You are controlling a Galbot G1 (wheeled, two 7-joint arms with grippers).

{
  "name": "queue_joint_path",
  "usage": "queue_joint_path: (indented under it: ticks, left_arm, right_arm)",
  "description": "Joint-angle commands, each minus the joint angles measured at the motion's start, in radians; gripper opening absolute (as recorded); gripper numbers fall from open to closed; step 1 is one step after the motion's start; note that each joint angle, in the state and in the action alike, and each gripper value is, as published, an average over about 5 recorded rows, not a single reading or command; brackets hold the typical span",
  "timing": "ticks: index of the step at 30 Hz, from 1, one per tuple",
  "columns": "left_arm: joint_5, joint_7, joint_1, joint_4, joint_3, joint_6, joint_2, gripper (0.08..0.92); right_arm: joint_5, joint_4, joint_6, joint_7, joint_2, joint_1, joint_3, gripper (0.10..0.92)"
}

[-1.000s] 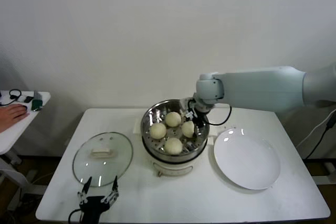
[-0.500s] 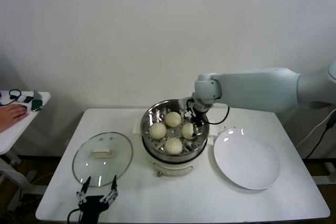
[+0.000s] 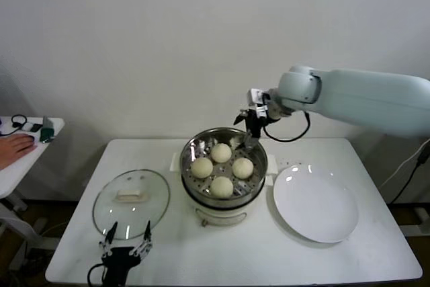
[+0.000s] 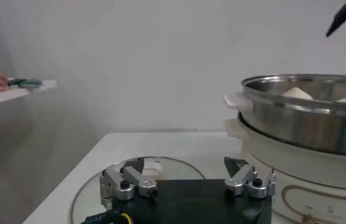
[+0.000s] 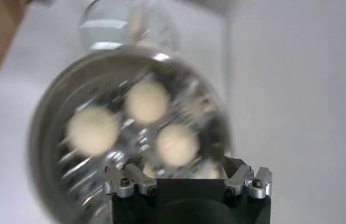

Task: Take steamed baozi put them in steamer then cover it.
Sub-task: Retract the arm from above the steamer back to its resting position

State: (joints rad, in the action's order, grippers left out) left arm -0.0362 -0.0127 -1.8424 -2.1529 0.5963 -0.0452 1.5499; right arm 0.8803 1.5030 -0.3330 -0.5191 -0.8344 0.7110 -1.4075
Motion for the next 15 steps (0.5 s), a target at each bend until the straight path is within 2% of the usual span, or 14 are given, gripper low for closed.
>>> queue_joint_path:
  ticks: [1, 4, 7, 11, 15]
  left_arm:
    - [0.0, 0.004, 0.039, 0.003, 0.005, -0.004, -0.019, 0.823]
    - [-0.016, 0.01, 0.065, 0.001, 0.002, -0.018, -0.03, 0.823]
    - [-0.018, 0.019, 0.097, 0.004, 0.001, -0.022, -0.038, 0.823]
    - [-0.022, 0.029, 0.125, 0.007, 0.006, -0.019, -0.063, 0.823]
    - [-0.018, 0.033, 0.138, 0.007, 0.011, -0.019, -0.092, 0.823]
  right_arm:
    - [0.006, 0.187, 0.01, 0.441, 0.412, -0.707, 0.81, 0.823]
    - [-0.039, 0.233, 0.046, 0.453, 0.464, -1.069, 1.141, 0.823]
    - [-0.116, 0.264, 0.099, 0.441, 0.452, -1.493, 1.528, 0.823]
    - [-0.226, 0.293, 0.202, 0.404, 0.343, -1.937, 1.946, 0.823]
    - [-0.274, 0.315, 0.336, 0.379, 0.2, -2.178, 2.158, 0.823]
